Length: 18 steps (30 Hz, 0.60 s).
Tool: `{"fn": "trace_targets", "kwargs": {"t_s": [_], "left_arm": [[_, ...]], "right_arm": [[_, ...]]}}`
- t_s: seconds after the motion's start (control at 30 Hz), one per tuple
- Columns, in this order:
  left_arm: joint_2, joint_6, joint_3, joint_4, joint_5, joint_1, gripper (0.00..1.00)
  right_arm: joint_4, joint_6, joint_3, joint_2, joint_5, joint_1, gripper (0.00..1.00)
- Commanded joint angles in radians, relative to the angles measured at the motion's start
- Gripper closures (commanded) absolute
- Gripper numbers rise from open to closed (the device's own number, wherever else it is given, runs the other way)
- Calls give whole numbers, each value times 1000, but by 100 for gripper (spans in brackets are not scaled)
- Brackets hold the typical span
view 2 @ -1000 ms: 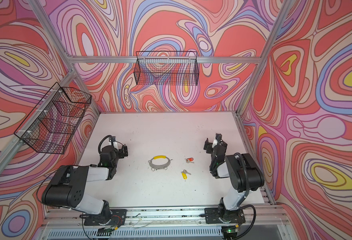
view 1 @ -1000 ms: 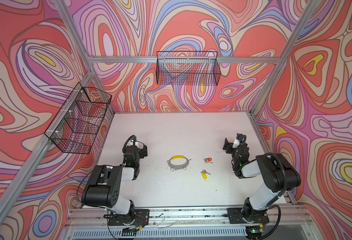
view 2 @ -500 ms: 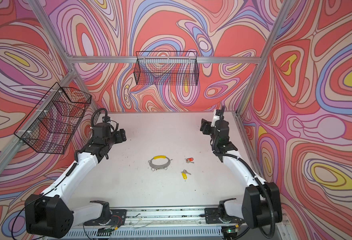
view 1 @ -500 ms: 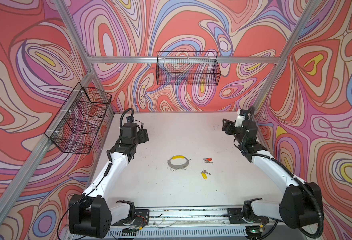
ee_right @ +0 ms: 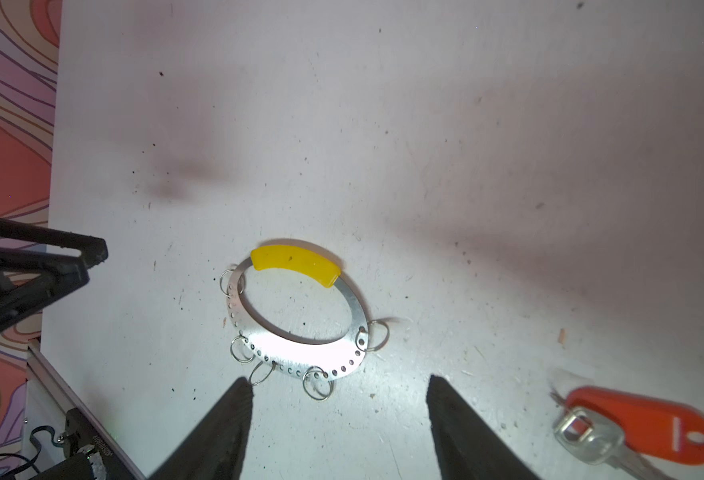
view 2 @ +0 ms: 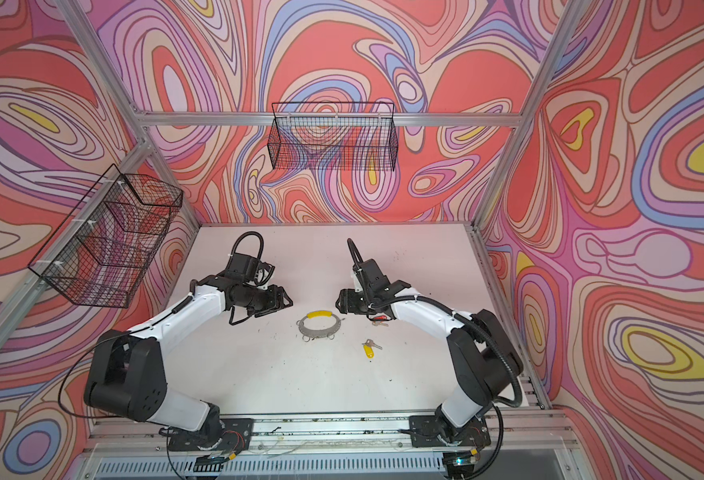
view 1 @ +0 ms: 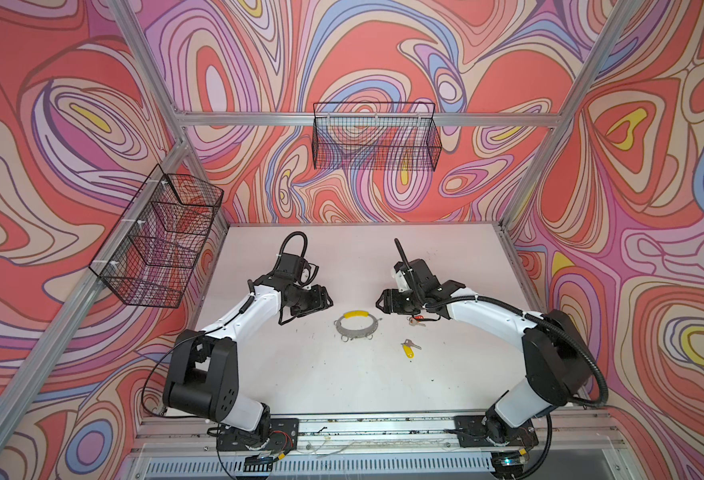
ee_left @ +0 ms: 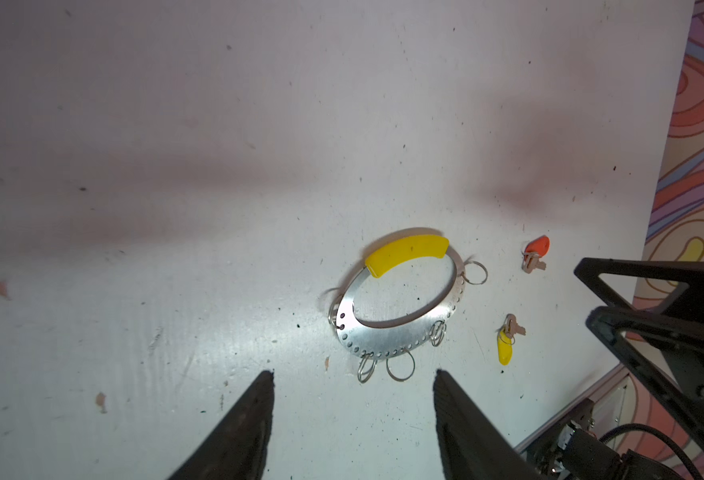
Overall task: Put the keys on the keyring
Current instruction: 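Reach both grippers toward the silver keyring disc from opposite sides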
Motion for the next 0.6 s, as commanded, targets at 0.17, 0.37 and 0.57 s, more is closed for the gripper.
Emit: {"fn": "trace_targets", "kwargs": {"t_s": [0.17,0.37,0.57], "left_arm": [[90,-88,-72,129,59,-42,43],[138,-96,-105,183,73,-57,45],[185,-125,-119,247,87,-60,47]], "right_arm": [[2,93,62,151,-91,32,32],[19,90,60,212,-109,40,32],[47,92,42,242,-112,41,32]]}}
